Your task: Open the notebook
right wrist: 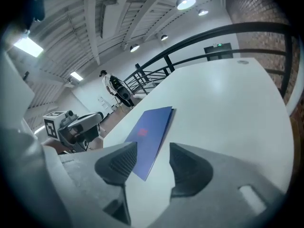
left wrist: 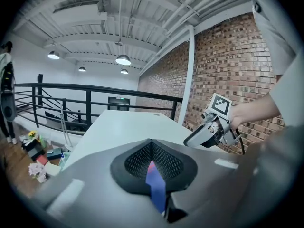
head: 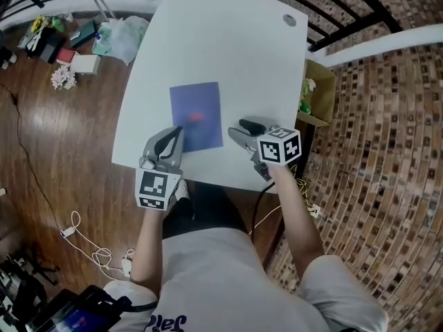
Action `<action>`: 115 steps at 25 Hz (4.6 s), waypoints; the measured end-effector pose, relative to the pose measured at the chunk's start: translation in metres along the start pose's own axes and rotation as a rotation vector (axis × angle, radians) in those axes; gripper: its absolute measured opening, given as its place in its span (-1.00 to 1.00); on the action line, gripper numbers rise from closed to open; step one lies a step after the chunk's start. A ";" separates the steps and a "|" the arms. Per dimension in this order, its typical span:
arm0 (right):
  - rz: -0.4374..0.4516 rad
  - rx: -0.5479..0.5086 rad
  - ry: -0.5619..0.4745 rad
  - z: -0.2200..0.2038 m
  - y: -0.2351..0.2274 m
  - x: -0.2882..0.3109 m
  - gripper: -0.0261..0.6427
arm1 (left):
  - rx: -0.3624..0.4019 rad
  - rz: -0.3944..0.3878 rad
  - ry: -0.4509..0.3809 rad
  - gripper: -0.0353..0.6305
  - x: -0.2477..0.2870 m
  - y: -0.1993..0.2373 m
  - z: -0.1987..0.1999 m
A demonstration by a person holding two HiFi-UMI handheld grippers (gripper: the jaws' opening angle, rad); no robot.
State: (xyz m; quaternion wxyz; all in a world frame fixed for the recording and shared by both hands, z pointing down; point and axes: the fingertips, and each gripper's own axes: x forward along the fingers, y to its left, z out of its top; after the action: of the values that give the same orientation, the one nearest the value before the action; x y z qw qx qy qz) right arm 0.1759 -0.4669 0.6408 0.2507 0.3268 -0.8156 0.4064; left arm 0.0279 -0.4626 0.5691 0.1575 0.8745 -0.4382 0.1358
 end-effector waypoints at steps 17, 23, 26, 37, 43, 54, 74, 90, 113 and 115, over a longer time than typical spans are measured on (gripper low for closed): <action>0.072 0.028 0.039 0.030 -0.007 0.074 -0.32 | -0.063 0.063 0.069 -0.85 0.025 0.024 -0.028; 0.085 0.058 0.049 0.024 -0.005 0.080 -0.32 | -0.080 0.085 0.068 -0.85 0.021 0.027 -0.031; 0.092 0.070 0.046 0.025 -0.002 0.080 -0.32 | -0.085 0.090 0.067 -0.85 0.016 0.028 -0.031; 0.185 0.122 -0.090 0.056 0.033 0.048 -0.32 | -0.091 0.131 0.009 -0.84 -0.007 0.041 -0.012; 0.317 0.062 -0.138 0.079 0.103 0.029 -0.33 | -0.080 0.182 -0.025 -0.85 -0.037 0.053 0.001; 0.553 -0.173 0.011 0.041 0.243 0.083 -0.33 | -0.154 0.344 -0.037 -0.85 -0.128 0.093 -0.024; -0.012 -0.377 0.215 -0.060 0.204 0.184 -0.94 | -0.107 0.351 -0.060 -0.85 -0.230 0.070 -0.055; -0.029 -0.229 -0.483 -0.055 0.295 -0.100 -0.94 | 0.039 0.030 -0.291 -0.85 -0.224 -0.109 0.064; -0.036 -0.195 -0.618 -0.306 0.352 -0.321 -0.94 | 0.162 0.042 -0.313 -0.85 -0.379 -0.402 0.005; -0.049 -0.244 -0.641 -0.296 0.364 -0.331 -0.94 | 0.168 0.039 -0.317 -0.85 -0.386 -0.402 0.010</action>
State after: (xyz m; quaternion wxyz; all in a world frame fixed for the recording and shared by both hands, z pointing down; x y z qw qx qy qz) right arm 0.1687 0.0523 0.3973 0.0285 0.4251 -0.8874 0.1763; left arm 0.1308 0.0402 0.3526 0.0104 0.8864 -0.4615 0.0354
